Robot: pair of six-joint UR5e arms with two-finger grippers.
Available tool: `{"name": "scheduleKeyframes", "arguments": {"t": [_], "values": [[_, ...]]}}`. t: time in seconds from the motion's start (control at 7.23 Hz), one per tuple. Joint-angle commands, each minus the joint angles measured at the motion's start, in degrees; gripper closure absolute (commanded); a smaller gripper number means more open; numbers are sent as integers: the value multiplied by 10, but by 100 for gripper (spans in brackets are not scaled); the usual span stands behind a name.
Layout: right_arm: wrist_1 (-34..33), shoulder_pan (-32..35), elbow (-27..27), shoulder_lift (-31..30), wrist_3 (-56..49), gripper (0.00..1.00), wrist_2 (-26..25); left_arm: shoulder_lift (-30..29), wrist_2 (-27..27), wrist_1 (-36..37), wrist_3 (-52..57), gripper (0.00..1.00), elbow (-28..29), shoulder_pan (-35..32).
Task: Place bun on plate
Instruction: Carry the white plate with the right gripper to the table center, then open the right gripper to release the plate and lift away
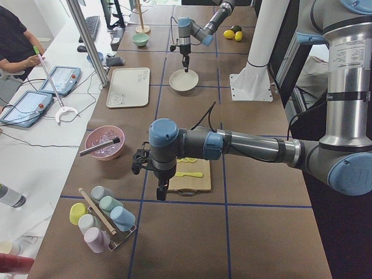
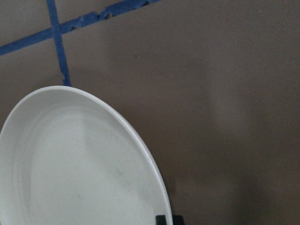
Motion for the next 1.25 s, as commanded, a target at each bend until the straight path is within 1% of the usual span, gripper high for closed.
{"name": "scheduleKeyframes", "arguments": {"t": [0.0, 0.42, 0.55, 0.69, 0.83, 1.11], "values": [[0, -3, -3, 4, 0, 100, 0, 0, 0, 0, 0, 0, 0, 0], [1, -6, -9, 15, -5, 100, -1, 0, 0, 0, 0, 0, 0, 0], [1, -7, -9, 14, -5, 98, -1, 0, 0, 0, 0, 0, -1, 0], [1, -9, -9, 14, -4, 63, -2, 0, 0, 0, 1, 0, 0, 0], [2, -10, -9, 15, 3, 1, -2, 1, 0, 1, 0, 0, 0, 0], [1, 1, 0, 13, 3, 0, 6, 0, -8, 1, 2, 0, 10, 6]]}}
